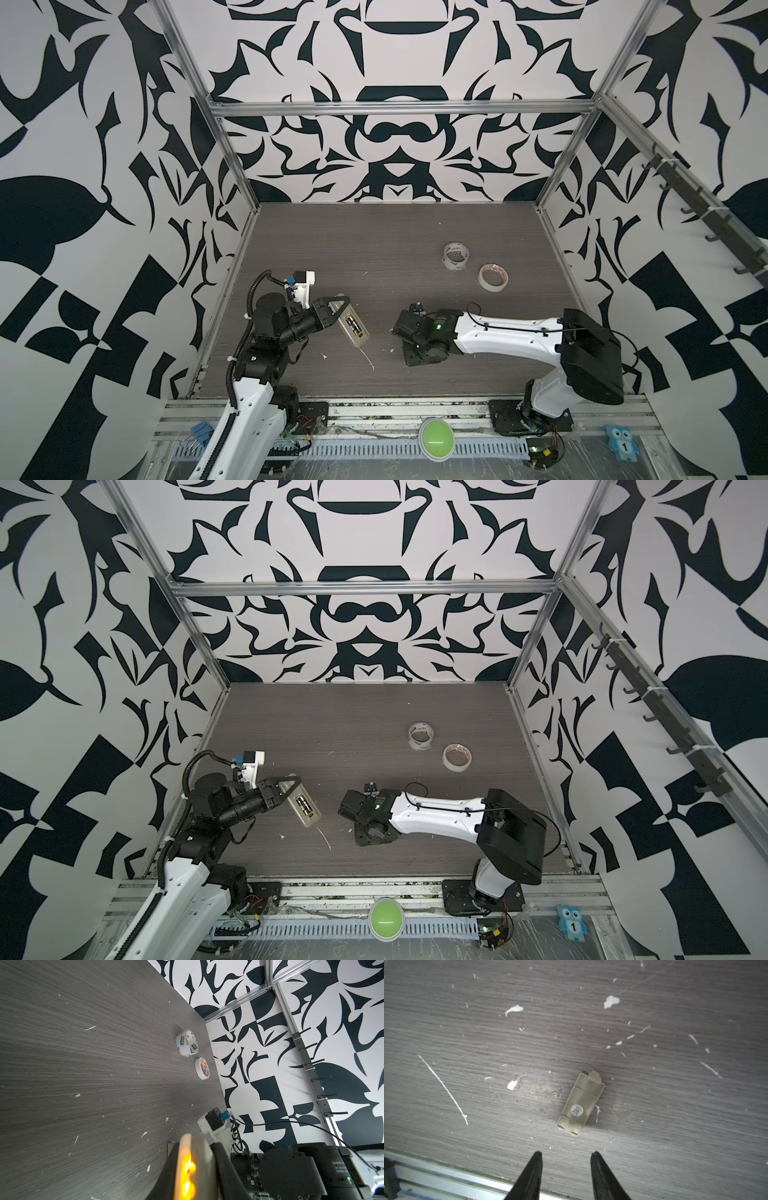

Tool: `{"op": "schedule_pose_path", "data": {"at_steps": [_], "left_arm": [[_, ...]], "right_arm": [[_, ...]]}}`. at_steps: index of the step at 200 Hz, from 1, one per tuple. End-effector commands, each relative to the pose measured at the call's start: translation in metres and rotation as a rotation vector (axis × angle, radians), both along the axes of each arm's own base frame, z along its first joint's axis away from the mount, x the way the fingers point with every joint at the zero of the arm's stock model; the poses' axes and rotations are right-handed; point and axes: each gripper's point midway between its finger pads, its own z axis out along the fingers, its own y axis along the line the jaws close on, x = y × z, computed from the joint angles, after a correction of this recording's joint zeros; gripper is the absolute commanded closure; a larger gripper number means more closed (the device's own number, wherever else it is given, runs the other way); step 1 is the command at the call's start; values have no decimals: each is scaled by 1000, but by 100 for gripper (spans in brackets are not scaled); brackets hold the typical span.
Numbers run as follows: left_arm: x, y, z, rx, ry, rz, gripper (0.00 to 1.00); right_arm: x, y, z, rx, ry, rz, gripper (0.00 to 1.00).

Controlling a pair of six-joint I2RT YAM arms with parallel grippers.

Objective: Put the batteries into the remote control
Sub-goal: 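Move the open right gripper over the beige battery cover on the table, then lower the right gripper and pinch the beige battery cover's edge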

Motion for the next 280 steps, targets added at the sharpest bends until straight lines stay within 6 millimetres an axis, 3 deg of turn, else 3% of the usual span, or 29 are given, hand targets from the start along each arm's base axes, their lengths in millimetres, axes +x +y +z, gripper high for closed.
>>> {"op": "schedule_pose_path", "data": {"at_steps": [1,280], "left_arm": [[1,1,12,3,-48,5,100],[0,1,15,4,-62,5,100]], "right_arm": [[7,-2,-2,-8,-24,-22,57],[20,0,-24,-11,0,-34,61]]}}
